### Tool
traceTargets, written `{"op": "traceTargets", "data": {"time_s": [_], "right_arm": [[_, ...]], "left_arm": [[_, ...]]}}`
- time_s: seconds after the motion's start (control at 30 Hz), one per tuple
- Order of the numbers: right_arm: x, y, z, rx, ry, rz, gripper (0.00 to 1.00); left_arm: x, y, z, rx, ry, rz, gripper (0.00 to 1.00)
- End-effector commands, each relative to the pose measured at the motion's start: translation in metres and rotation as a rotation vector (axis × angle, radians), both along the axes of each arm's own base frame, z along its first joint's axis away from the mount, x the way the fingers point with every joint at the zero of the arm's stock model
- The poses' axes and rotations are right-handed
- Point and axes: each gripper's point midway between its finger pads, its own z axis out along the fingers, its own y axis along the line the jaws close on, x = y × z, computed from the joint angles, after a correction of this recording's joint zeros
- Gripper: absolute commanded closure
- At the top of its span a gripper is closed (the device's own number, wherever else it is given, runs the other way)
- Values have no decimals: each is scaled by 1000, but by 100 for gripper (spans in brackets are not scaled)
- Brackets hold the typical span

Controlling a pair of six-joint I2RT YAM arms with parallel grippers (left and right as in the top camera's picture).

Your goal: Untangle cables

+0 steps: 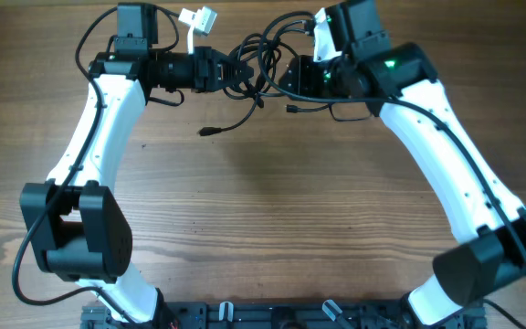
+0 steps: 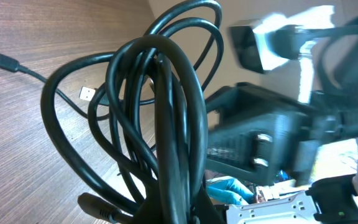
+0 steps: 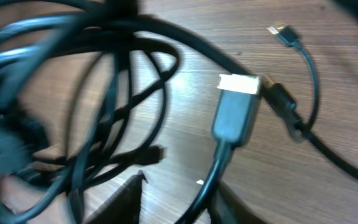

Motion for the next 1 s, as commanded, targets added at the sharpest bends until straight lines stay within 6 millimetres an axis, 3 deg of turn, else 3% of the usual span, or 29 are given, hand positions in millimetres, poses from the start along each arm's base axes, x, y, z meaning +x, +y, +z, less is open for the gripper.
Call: {"op": "traceTargets", "data": {"time_s": [0.0, 0.17, 0.3, 0.37, 0.5, 0.7, 0.8, 0.97], "right_arm": [[7, 2, 0, 4, -5, -29, 95], [-23, 5, 6, 20, 49, 74, 96], [-52, 4, -9, -36, 141, 124, 96], [-55, 7, -10, -43, 140, 136, 95], [-40, 15, -1, -10, 79, 99, 95], [12, -6, 12, -44, -64, -159, 96], [21, -17, 13, -54, -77, -237, 96], [32, -11, 23, -6, -120, -259, 96]], "left_arm": [[-2, -1, 2, -20, 10, -11, 96], [24, 13, -27, 169, -18, 136, 96], [39, 13, -16, 159, -133, 157, 96], [44, 13, -11, 147, -150, 169, 96], [44, 11, -8, 120, -82, 182, 96], [23, -3, -1, 47, -38, 83, 96], [19, -10, -2, 49, -29, 66, 96], [6, -33, -2, 48, -30, 10, 96]]}}
